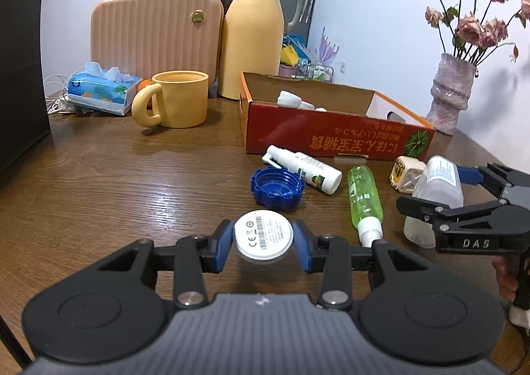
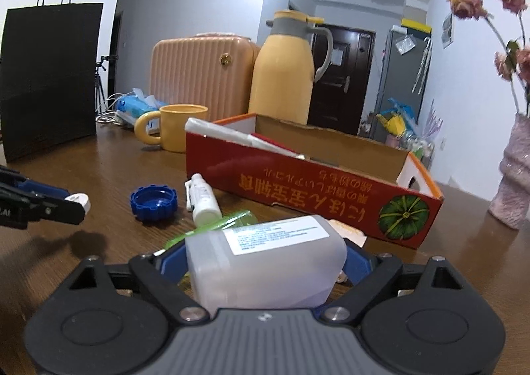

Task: Organize rigid objects
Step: 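Grasp the large white plastic jug with the right gripper while the left gripper holds the disc, then carry the disc in the left gripper and jug in the right gripper over the box, then open the left gripper to drop the disc while the right gripper drops the jug into the box, then withdraw both grippers from the box back toward the table items, then grasp the blue round lid with the right gripper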

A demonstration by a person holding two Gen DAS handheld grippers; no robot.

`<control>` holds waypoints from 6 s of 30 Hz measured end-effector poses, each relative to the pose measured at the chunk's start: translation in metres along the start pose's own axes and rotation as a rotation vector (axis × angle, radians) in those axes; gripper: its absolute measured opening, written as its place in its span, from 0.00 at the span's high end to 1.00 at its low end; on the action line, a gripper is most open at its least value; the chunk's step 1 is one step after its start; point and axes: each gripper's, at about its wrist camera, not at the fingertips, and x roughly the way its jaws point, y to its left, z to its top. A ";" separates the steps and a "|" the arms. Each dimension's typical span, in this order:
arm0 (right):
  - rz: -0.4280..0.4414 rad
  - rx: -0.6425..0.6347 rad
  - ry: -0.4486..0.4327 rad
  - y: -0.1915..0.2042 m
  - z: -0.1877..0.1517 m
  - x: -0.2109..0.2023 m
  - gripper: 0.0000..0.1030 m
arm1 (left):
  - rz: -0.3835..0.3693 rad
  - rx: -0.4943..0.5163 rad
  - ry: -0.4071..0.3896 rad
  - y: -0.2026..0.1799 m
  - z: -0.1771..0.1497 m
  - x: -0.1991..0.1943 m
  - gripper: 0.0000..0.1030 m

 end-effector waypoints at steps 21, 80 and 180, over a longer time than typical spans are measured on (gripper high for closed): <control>-0.053 0.135 -0.158 -0.014 0.029 -0.035 0.11 | -0.004 0.028 -0.085 -0.030 0.032 -0.014 0.61; -0.283 0.243 -0.105 -0.113 0.102 0.117 0.11 | 0.151 -0.011 -0.091 -0.082 0.176 0.187 0.61; -0.213 0.191 -0.021 -0.022 -0.018 -0.038 0.00 | 0.089 0.117 -0.122 -0.043 0.045 0.026 0.00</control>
